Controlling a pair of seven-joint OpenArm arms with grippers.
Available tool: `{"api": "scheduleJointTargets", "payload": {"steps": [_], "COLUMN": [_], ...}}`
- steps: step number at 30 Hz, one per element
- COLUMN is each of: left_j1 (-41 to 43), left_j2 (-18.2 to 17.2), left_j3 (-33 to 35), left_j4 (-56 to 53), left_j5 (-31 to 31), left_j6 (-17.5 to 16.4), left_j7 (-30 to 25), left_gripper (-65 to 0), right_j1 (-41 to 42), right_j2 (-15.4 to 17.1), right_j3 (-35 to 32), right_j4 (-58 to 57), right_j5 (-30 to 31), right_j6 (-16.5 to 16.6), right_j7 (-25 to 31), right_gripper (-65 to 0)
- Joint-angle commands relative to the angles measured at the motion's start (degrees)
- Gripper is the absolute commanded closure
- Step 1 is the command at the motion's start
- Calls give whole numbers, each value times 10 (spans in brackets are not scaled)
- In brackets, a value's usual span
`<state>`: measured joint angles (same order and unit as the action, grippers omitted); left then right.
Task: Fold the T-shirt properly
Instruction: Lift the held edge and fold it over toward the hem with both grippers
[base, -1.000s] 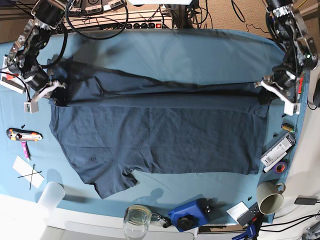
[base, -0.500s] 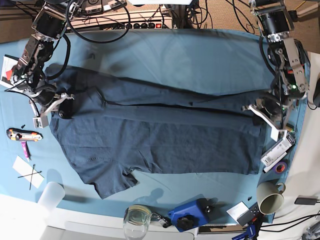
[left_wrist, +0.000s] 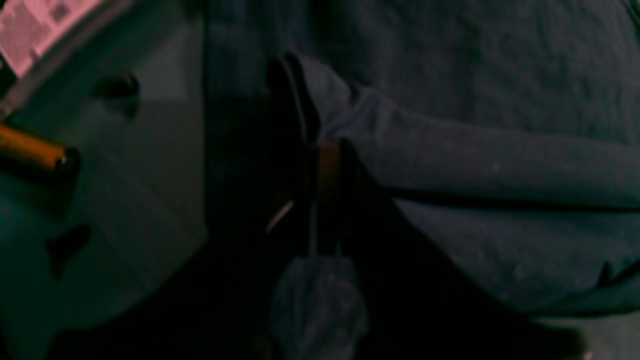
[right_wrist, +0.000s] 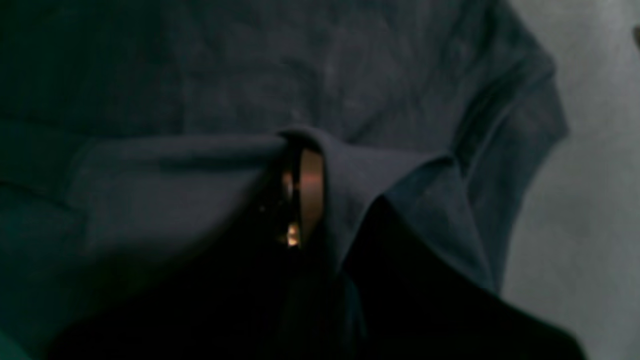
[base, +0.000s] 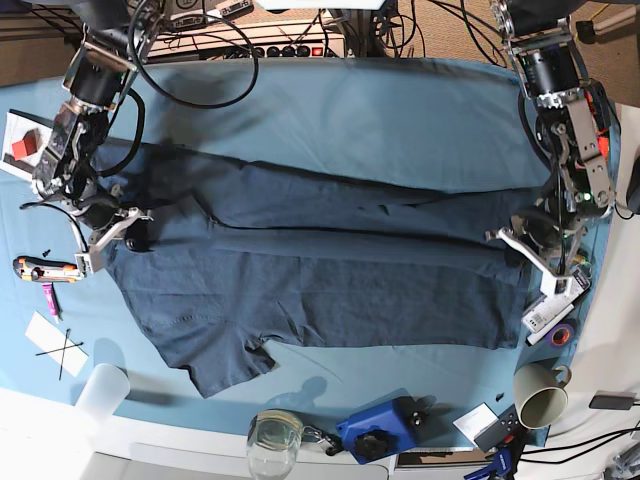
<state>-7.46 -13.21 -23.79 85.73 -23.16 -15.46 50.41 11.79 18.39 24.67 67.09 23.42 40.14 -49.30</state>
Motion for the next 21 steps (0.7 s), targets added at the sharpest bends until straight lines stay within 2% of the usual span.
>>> {"api": "scheduleJointTargets", "payload": {"steps": [1,3,6,18,19,21], "left_j1": [-17,-23,-28,-31,-31,-32], "left_j2": [-11,-12,-13,-14,-14,-14], "left_j3": [-3,-3,-3,-3,-3,-3], "left_j4": [5,-1,-11,-36,-36,-36], "left_j5": [11,35,35,35,35,35], "left_j6": [2,6,15,14,14,14], "left_j7": [-21,-21,-26,-39,-37,-37], "left_gripper": [0,0,0,0,-26,-172], "right_j1": [24,37,46,49,49,49], "right_j2": [16,16,16,16,16,16], "right_j3": [2,2,2,1,1,1], "right_j4": [1,-8,-8,-8,-8,-8], "right_j5": [-2,-10,-10,-10,-10,-10], "right_j6": [-3,-3,-3,-3,-1,-1], "right_j7": [22,22,29,38,37,37], "right_gripper": [0,0,0,0,0,-24]}}
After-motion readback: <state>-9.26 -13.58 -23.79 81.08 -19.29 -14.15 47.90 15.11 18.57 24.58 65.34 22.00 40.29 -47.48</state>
